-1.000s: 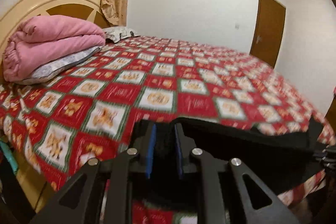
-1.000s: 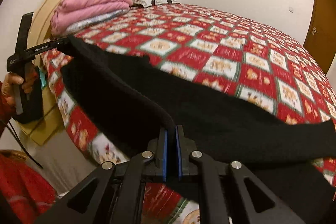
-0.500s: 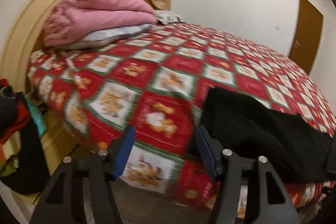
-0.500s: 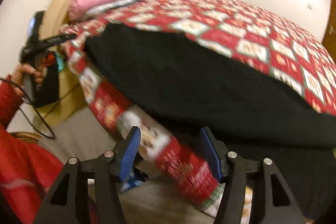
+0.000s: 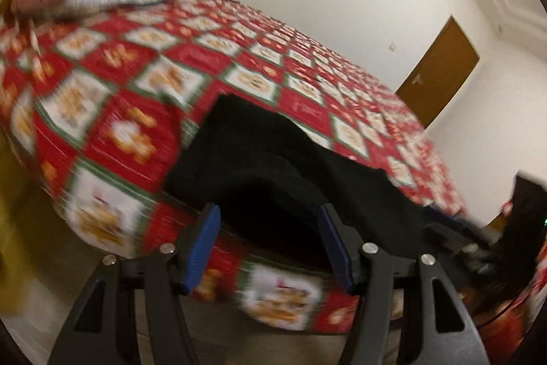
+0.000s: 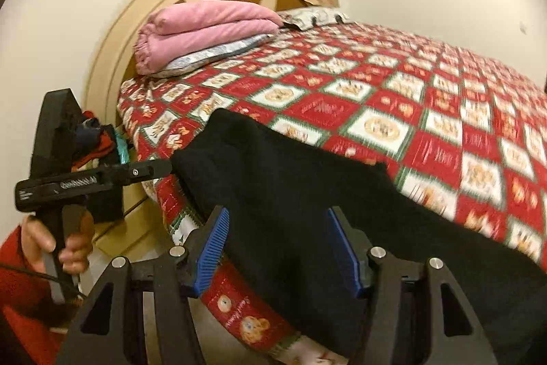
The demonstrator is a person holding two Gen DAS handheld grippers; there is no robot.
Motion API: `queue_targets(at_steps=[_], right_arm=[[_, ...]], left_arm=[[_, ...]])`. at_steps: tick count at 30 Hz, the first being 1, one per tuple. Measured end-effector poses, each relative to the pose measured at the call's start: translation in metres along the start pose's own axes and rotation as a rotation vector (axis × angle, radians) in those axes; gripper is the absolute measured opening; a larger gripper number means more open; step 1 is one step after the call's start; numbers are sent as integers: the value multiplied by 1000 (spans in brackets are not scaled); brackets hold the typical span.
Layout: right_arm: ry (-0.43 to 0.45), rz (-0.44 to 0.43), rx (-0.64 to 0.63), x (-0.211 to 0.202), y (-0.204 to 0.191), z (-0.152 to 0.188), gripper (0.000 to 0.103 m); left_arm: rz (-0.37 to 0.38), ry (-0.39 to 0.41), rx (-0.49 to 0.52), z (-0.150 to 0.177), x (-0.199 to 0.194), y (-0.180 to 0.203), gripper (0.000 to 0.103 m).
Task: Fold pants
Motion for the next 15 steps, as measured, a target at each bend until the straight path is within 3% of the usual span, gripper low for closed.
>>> queue_targets(at_steps=[5, 15], right_arm=[[-29, 11, 68, 7, 11, 17, 60], [-28, 14, 79, 9, 13, 25, 60]], left_arm=[[150, -25, -172, 2, 19, 3, 63], [218, 8, -500, -4, 45, -37, 63]])
Point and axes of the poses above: each gripper's, at about its wrist camera, not at the fingertips, and x roughly the way its jaws point, y to its right, z to its underside, the point moved 4 cm from there along x, roughly the way its jaws point, and after that the axes turned 12 degrees about x, right-handed, at the moved point
